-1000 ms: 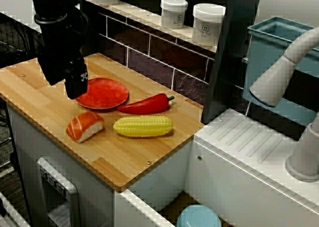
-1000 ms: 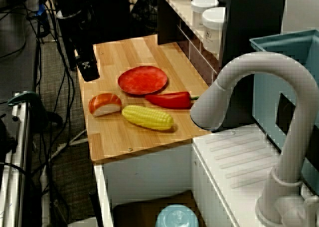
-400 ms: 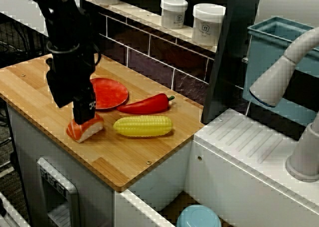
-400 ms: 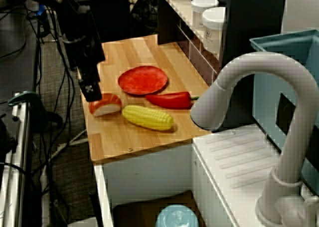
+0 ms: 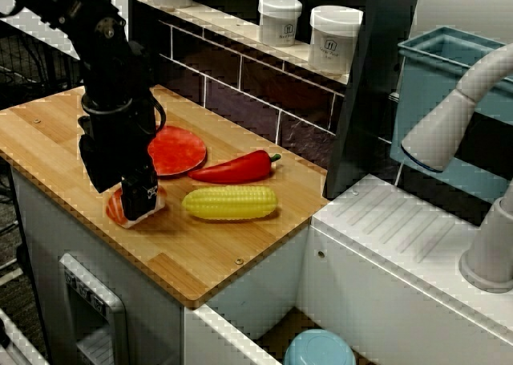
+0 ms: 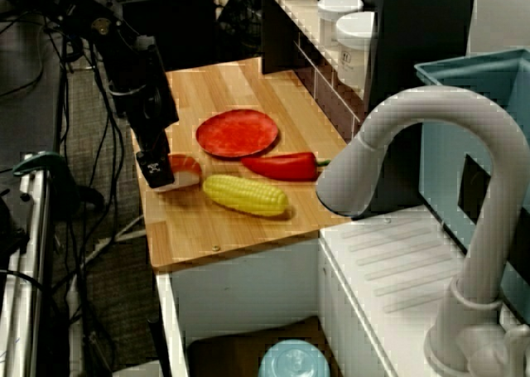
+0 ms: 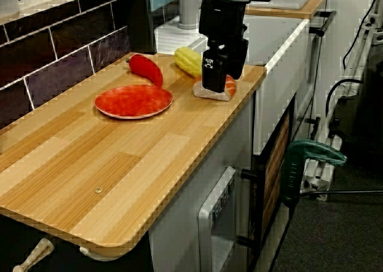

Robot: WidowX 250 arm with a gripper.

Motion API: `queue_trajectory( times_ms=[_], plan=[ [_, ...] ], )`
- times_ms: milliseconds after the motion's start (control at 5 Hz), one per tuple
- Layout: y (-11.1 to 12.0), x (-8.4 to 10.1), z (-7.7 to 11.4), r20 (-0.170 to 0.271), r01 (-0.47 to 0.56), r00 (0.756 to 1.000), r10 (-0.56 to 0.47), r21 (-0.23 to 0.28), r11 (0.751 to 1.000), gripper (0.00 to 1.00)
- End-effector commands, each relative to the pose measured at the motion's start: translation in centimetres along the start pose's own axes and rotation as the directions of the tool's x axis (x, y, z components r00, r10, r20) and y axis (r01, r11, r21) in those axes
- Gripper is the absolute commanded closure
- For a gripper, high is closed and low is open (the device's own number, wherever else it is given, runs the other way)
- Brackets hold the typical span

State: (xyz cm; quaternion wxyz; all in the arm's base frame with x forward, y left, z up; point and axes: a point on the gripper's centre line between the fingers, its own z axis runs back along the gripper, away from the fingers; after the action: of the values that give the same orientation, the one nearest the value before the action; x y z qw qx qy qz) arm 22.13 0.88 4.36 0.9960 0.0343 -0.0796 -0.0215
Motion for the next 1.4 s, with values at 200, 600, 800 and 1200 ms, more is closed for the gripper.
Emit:
queue_trajectory(
  times_ms=[200,600,800,1200],
  plan=[
    [0.0,0.3,-1.4,0.017,-0.019,1.0,0.019,0.007,1.0,1.0],
    [1.0,1.2,-0.1,-0.006,-0.035,0.999,0.035,-0.025,0.999,1.0],
    [2.2,1.8,2.1,-0.007,-0.05,0.999,0.049,-0.071,0.996,1.0],
    [4.9,3.4,4.8,0.021,-0.094,0.995,0.096,-0.085,0.992,1.0]
  ],
)
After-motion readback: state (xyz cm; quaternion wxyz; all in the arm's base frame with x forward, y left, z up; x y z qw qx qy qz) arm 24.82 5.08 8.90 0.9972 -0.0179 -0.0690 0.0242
